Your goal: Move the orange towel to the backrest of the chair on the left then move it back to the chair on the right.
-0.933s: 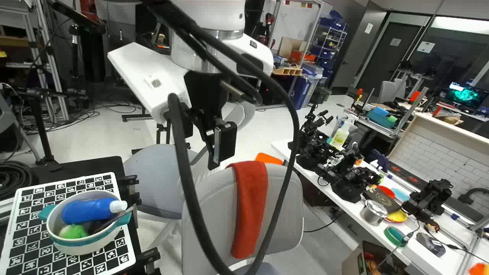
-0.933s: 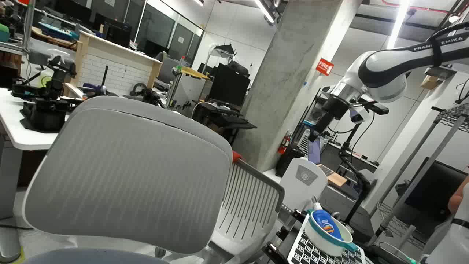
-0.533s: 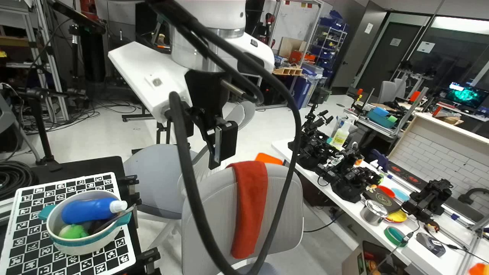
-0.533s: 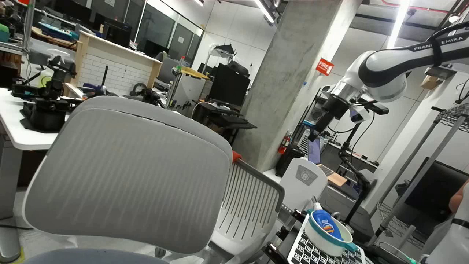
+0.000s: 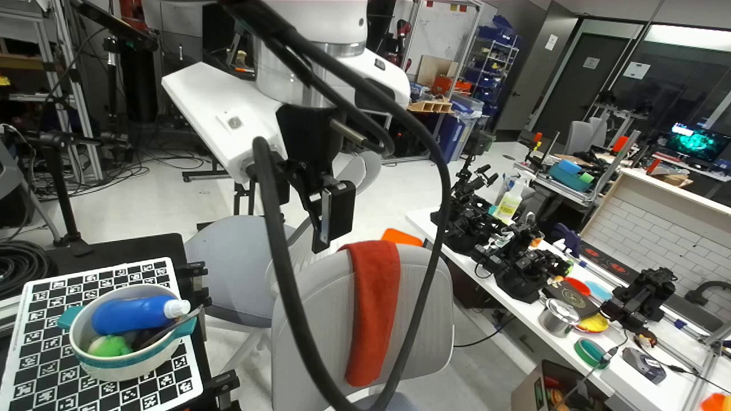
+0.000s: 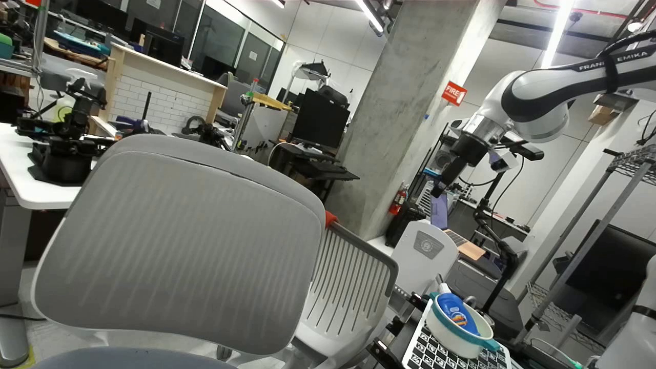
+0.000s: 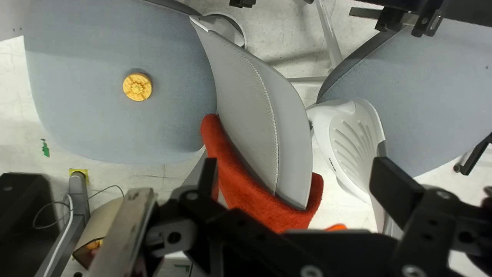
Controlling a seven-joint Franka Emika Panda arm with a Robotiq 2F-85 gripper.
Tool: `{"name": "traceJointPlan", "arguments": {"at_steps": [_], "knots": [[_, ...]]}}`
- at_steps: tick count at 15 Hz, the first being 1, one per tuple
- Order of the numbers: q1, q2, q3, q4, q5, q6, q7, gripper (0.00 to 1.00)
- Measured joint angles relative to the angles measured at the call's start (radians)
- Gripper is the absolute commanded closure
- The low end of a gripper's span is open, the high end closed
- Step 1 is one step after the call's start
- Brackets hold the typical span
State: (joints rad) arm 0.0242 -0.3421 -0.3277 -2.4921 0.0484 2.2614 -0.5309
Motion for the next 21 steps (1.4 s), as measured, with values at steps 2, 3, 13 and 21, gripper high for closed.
{"name": "traceJointPlan", "arguments": {"at_steps": [2,3,13,21], "knots": [[0.000,0.000,0.000,0.000,0.000,0.000,0.000,0.00],[-0.001,0.000,0.002,-0.001,0.000,0.000,0.000,0.00],[0.033,0.068,0.079,0.043,0.114,0.199,-0.011,0.00],[0.060,0.389,0.213,0.223,0.137,0.356,0.121,0.00]]}}
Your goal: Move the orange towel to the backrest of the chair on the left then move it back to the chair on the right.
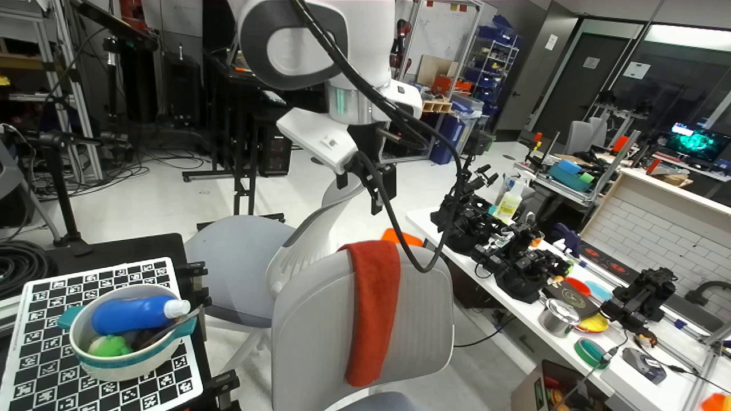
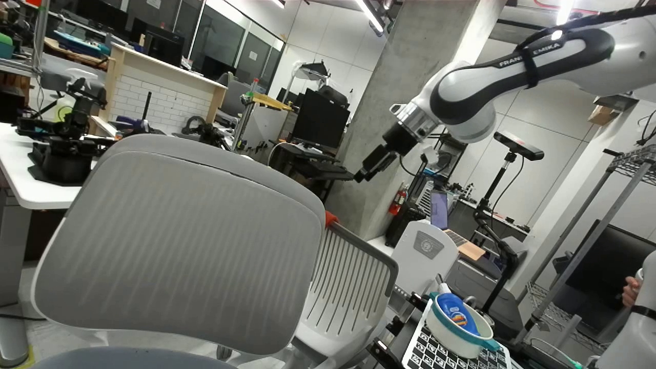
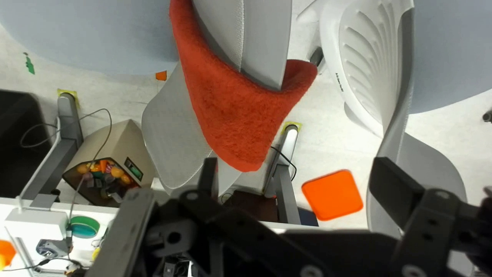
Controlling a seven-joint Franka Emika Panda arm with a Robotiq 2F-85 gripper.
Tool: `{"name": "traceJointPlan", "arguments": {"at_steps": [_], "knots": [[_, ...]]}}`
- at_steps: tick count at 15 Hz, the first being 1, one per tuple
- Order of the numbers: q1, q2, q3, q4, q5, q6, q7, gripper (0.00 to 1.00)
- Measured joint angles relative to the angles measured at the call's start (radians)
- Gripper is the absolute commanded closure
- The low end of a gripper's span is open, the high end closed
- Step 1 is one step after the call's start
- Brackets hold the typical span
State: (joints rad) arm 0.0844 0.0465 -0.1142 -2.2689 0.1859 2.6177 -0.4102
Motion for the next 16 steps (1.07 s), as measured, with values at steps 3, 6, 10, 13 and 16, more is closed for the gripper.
{"name": "traceJointPlan", "arguments": {"at_steps": [3,6,10,13,16], "knots": [[-0.015,0.153,0.023,0.139,-0.046,-0.016,0.106,0.00],[-0.027,0.278,0.024,0.263,-0.120,-0.080,0.216,0.00],[-0.030,0.392,0.030,0.367,-0.145,-0.156,0.287,0.00],[-0.031,0.451,0.046,0.419,-0.145,-0.163,0.303,0.00],[-0.031,0.496,0.054,0.464,-0.145,-0.163,0.311,0.25]]}}
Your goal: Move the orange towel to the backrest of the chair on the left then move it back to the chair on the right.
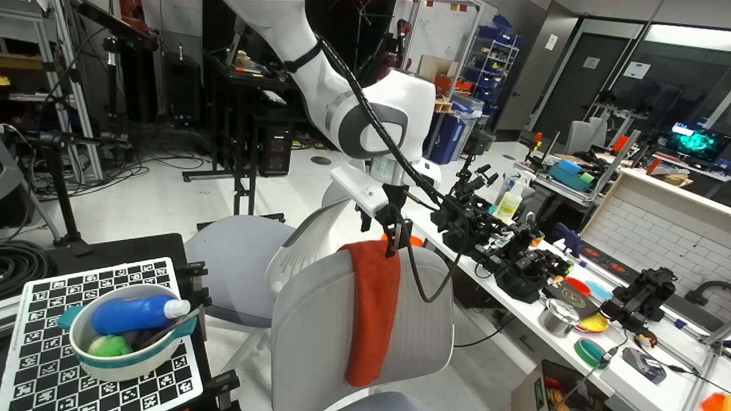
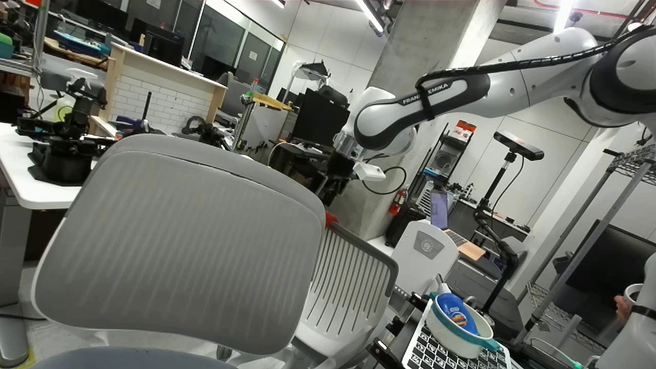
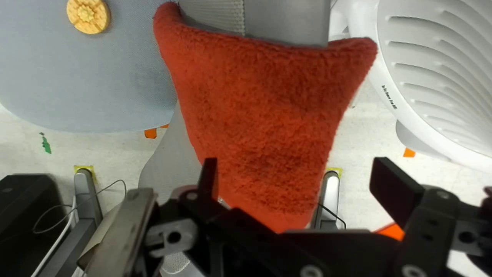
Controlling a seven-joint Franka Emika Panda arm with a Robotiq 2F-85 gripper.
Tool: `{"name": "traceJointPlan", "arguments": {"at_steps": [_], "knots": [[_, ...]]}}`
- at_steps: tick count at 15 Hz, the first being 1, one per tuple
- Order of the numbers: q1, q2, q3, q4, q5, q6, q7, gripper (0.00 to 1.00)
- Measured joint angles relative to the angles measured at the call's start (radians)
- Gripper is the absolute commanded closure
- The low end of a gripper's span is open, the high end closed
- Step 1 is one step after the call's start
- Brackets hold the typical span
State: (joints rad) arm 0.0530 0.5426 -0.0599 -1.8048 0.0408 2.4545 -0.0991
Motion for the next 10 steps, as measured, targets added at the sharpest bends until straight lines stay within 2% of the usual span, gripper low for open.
{"name": "traceJointPlan", "arguments": {"at_steps": [2,7,10], "knots": [[0.000,0.029,0.000,0.025,0.000,0.000,0.004,0.29],[-0.001,0.074,0.000,0.061,-0.008,-0.001,0.010,0.67],[-0.006,0.071,0.000,0.069,-0.028,-0.011,0.015,0.84]]}}
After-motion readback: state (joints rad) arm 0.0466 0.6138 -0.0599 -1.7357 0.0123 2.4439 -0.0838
